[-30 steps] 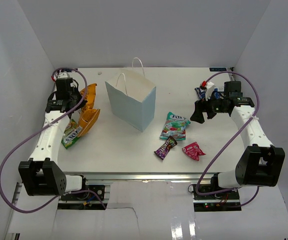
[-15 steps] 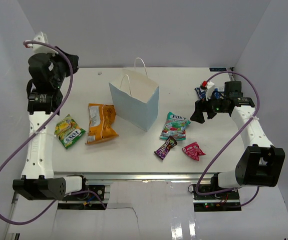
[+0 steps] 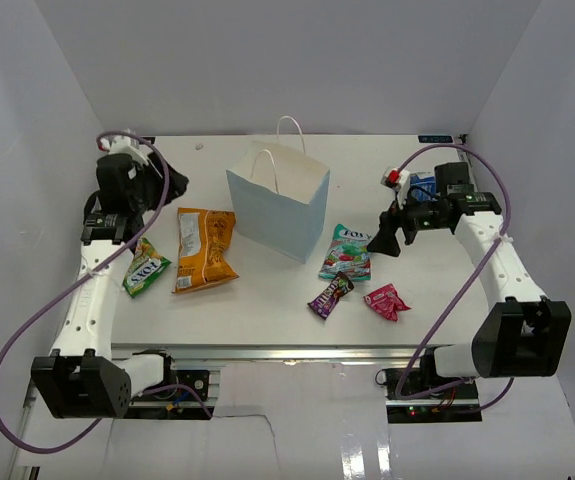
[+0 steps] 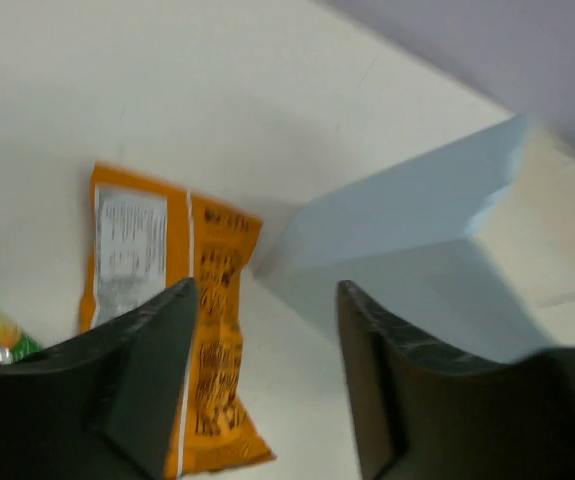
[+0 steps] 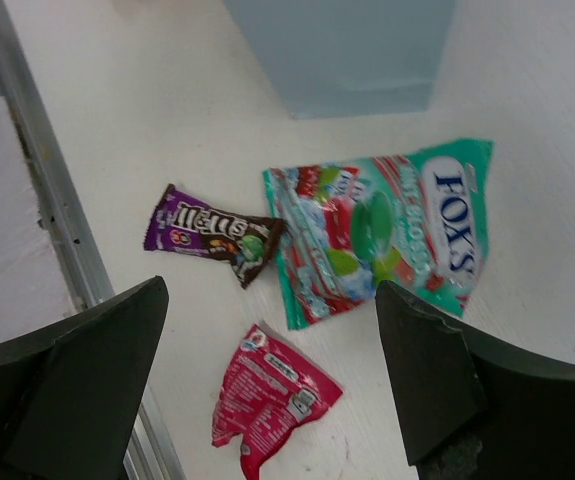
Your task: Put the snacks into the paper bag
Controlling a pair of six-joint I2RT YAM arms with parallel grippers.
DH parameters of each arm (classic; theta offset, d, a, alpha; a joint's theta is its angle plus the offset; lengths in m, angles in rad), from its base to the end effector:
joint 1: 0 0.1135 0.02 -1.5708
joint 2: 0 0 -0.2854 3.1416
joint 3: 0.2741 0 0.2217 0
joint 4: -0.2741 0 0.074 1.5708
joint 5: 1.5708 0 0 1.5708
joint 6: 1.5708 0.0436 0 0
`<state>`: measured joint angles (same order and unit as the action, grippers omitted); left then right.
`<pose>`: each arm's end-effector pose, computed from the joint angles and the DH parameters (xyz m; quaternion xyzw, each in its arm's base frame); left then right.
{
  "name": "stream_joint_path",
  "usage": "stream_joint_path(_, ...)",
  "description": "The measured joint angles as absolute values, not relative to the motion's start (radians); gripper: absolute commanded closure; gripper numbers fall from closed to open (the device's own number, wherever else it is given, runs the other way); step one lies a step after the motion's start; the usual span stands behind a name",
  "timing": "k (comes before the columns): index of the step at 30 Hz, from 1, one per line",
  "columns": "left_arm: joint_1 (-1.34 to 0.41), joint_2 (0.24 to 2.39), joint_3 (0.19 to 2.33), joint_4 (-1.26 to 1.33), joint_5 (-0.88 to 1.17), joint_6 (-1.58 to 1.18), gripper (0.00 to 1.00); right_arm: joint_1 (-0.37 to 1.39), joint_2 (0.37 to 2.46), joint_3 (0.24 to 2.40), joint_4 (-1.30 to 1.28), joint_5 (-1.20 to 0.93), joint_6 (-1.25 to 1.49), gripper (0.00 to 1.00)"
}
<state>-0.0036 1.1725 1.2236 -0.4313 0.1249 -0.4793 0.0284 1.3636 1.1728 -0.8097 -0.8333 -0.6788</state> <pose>0.2283 -0.0063 0.4039 -0.1607 0.8113 -0.1840 0.5311 0.2370 0.0390 0.3243 -0.4107 0.7838 0.2858 0.3678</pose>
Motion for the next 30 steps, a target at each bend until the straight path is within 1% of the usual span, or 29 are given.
stream_joint_path(1, -0.004, 1.17, 1.167, -0.459, 0.128, -0.477, 0.23, 0.078, 1.359, 1.177, -0.811, -0.833, -0.689, 0.1)
stream_joint_path(4, -0.004, 1.217, 1.073, -0.53, 0.147, -0.484, 0.21, 0.184, 1.351, 1.179, -0.808, -0.827, -0.688, 0.1)
stream_joint_path(5, -0.004, 1.25, 1.066, -0.548, 0.158, -0.487, 0.14, 0.205, 1.351, 1.179, -0.805, -0.826, -0.682, 0.1)
stream_joint_path(6, -0.004, 1.279, 1.066, -0.555, 0.168, -0.487, 0.04, 0.214, 1.354, 1.179, -0.802, -0.825, -0.675, 0.1)
stream_joint_path(7, -0.002, 1.311, 1.066, -0.554, 0.178, -0.49, 0.02, 0.217, 1.358, 1.179, -0.8, -0.825, -0.664, 0.09)
stream_joint_path(10, 0.025, 1.431, 1.109, -0.569, 0.212, -0.507, 0.02, 0.216, 1.387, 1.179, -0.784, -0.817, -0.633, 0.09)
stream_joint_path(13, 0.089, 1.568, 1.181, -0.576, 0.232, -0.521, 0.02, 0.216, 1.402, 1.169, -0.776, -0.807, -0.615, 0.09)
stream_joint_path(17, 0.174, 1.743, 1.279, -0.577, 0.269, -0.525, 0.02, 0.216, 1.393, 1.13, -0.765, -0.791, -0.608, 0.1)
stream_joint_path(21, 0.211, 1.915, 1.381, -0.58, 0.348, -0.513, 0.02, 0.216, 1.366, 1.089, -0.761, -0.78, -0.607, 0.1)
stream_joint_path(27, 0.207, 2.01, 1.411, -0.601, 0.456, -0.461, 0.02, 0.216, 1.351, 1.075, -0.758, -0.773, -0.603, 0.1)
stream_joint_path(28, 0.208, 2.017, 1.412, -0.602, 0.48, -0.456, 0.05, 0.216, 1.351, 1.074, -0.758, -0.773, -0.601, 0.1)
stream_joint_path(30, 0.21, 2.022, 1.411, -0.603, 0.512, -0.444, 0.15, 0.216, 1.351, 1.074, -0.758, -0.772, -0.599, 0.1)
